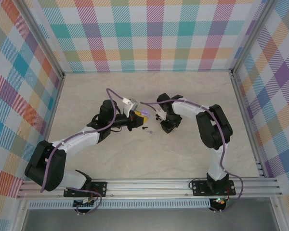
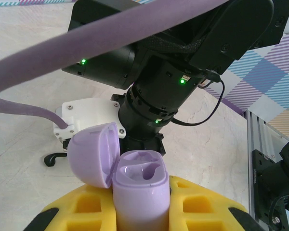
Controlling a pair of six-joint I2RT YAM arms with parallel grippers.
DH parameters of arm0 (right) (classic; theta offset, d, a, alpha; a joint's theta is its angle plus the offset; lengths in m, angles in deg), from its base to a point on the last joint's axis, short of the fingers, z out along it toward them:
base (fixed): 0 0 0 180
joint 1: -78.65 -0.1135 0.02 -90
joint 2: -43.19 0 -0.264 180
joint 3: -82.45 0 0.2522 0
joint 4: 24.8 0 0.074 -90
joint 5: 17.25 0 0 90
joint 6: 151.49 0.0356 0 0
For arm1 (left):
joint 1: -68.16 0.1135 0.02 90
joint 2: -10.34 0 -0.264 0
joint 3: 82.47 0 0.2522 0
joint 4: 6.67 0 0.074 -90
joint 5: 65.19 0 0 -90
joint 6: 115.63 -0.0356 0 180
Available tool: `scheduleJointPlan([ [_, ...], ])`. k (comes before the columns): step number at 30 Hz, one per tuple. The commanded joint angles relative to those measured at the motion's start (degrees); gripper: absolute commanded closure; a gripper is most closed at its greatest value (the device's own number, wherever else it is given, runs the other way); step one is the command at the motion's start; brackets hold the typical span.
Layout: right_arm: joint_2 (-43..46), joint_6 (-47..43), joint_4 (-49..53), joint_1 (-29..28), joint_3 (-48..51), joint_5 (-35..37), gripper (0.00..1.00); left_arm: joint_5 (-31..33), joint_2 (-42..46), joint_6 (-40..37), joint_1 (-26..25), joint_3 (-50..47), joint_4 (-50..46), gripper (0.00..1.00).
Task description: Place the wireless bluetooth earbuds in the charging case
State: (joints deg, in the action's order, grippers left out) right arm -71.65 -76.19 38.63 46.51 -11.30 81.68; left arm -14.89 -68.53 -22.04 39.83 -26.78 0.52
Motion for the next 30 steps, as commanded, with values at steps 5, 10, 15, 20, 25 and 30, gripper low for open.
scheduleJointPlan([
  [5, -0.4, -3.6, 6.3, 0.0, -1.0, -1.5, 0.62, 0.5, 2.0, -1.0, 0.7, 1.7, -0.7, 1.00],
  [10, -0.8, -3.8, 5.8, 0.1, -0.8, -1.5, 0.62, 0.5, 2.1, -1.0, 0.7, 2.0, -0.8, 1.00],
  [15, -2.1, -2.0, 4.0, 0.1, -1.3, -0.8, 0.61, 0.4, 2.1, -1.1, 0.7, 2.1, -1.0, 1.00],
  [20, -2.7, 0.6, 2.3, 0.4, -2.8, -0.2, 0.60, 0.4, 2.2, -1.2, 0.7, 2.2, -1.2, 1.00],
  [25, -3.4, 0.8, 1.9, 0.3, -3.7, -0.7, 0.61, 0.5, 2.4, -1.6, 0.7, 2.2, -1.8, 1.00],
  [30, -2.6, 2.0, 1.1, 1.3, -3.8, -1.8, 0.63, 0.3, 2.6, -1.5, 0.7, 2.1, -1.5, 1.00],
])
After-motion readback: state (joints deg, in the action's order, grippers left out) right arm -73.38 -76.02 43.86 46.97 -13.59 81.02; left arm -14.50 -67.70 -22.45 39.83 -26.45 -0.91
